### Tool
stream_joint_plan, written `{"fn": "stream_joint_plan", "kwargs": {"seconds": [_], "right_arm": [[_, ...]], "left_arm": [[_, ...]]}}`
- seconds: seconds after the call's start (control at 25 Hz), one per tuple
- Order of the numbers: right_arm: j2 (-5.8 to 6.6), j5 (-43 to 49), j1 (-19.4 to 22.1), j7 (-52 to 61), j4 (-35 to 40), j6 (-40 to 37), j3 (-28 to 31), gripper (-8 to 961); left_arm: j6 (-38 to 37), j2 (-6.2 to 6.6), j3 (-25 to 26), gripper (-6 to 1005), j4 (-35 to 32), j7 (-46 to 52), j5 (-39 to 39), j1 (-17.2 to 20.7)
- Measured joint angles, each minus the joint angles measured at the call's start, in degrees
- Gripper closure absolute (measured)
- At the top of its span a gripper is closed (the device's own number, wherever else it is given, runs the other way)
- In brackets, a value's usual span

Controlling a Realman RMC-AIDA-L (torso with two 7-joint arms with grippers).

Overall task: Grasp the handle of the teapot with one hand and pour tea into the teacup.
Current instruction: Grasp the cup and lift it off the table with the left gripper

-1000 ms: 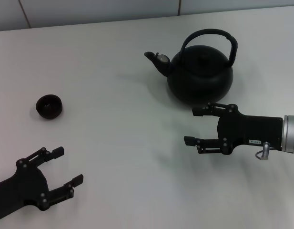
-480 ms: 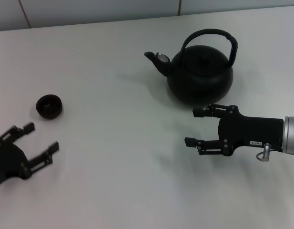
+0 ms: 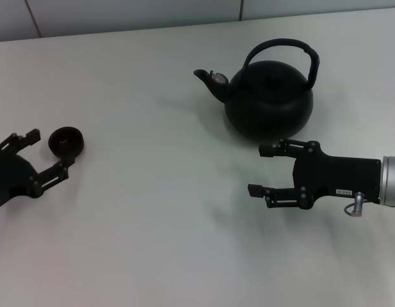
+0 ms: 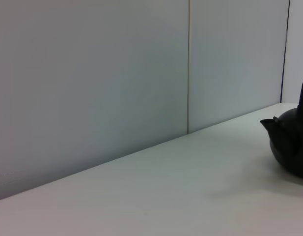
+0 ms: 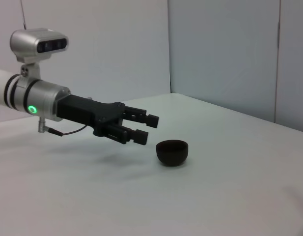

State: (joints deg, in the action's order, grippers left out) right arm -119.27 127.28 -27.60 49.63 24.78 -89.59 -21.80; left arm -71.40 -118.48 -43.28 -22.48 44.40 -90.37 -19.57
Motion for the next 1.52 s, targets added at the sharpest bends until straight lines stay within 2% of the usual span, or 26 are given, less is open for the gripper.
{"fn": "stream_joint_plan", "kwargs": {"seconds": [0.6,1.52], "right_arm": [[0.0,-0.06,0.0,0.28,0.88,-0.42,0.0,135],[0.0,0.05,0.0,0.44,1.11,-1.11,0.0,136]], "left_arm": [[7.65,0.0,-3.65,177,0.81,0.0,-0.33,-4.66],[12.21,0.09,-6.44,177,0.86,0.96,-0.32,-5.9]]}}
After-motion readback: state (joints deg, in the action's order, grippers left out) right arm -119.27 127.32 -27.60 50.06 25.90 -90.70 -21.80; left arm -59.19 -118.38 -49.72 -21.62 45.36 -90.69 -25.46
